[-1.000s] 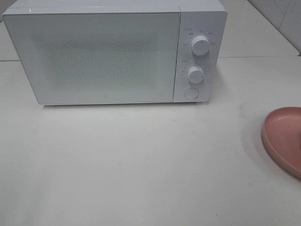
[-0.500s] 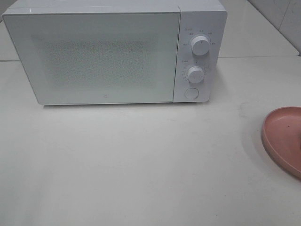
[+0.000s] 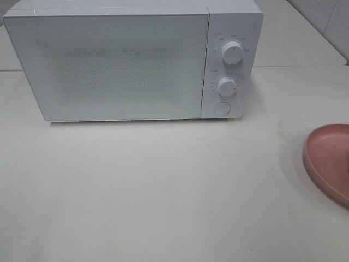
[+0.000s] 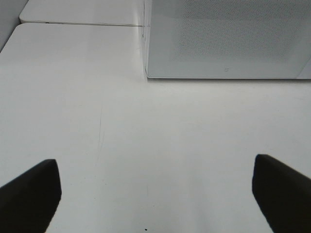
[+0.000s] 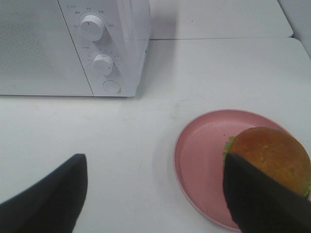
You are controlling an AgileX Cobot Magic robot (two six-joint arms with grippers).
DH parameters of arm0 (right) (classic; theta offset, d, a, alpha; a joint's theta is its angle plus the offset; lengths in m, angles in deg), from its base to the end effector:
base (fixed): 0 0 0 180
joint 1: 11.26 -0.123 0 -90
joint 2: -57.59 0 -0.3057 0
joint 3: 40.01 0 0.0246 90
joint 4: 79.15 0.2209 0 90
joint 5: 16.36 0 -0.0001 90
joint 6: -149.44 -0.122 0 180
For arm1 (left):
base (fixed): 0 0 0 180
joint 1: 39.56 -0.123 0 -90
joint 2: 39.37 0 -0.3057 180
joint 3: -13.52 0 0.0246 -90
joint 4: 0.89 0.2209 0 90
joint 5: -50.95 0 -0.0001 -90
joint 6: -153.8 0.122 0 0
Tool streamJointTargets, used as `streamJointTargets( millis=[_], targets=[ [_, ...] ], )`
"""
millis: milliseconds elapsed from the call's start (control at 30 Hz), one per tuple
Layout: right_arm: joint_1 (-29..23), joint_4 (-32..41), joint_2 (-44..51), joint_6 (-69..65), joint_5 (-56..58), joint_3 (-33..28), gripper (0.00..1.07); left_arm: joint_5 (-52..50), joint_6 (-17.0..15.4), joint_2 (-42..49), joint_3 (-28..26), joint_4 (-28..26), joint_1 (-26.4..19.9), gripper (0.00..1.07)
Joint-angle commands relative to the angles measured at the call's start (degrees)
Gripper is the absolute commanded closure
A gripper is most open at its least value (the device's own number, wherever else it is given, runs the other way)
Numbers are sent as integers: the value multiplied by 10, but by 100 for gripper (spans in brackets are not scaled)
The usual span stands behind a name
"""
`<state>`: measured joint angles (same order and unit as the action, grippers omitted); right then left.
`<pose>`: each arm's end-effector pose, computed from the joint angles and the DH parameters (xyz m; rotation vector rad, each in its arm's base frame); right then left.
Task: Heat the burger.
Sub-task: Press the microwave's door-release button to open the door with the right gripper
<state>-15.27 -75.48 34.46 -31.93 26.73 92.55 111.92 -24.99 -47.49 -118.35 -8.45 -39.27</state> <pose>0.0302 0.0075 0.2909 -0.0277 1.9846 0.1346 -0.0248 -0.0139 0.2542 0.0332 2.0417 -0.1479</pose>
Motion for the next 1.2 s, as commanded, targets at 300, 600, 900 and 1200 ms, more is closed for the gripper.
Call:
streamJointTargets(
  millis=[300,600,900,1200],
  targets=[
    [5,1,-99,5,-104,3,31,2,1,2,1,-6,-3,8],
    [5,4,-189,5,-199,3,31,2,1,2,1,-6,-3,8],
    [5,4,-273,5,-294,3,31,2,1,2,1,-6,-3,8],
    [5,-2,-355,5,-443,-11,31,2,1,2,1,-6,-3,8]
  ],
)
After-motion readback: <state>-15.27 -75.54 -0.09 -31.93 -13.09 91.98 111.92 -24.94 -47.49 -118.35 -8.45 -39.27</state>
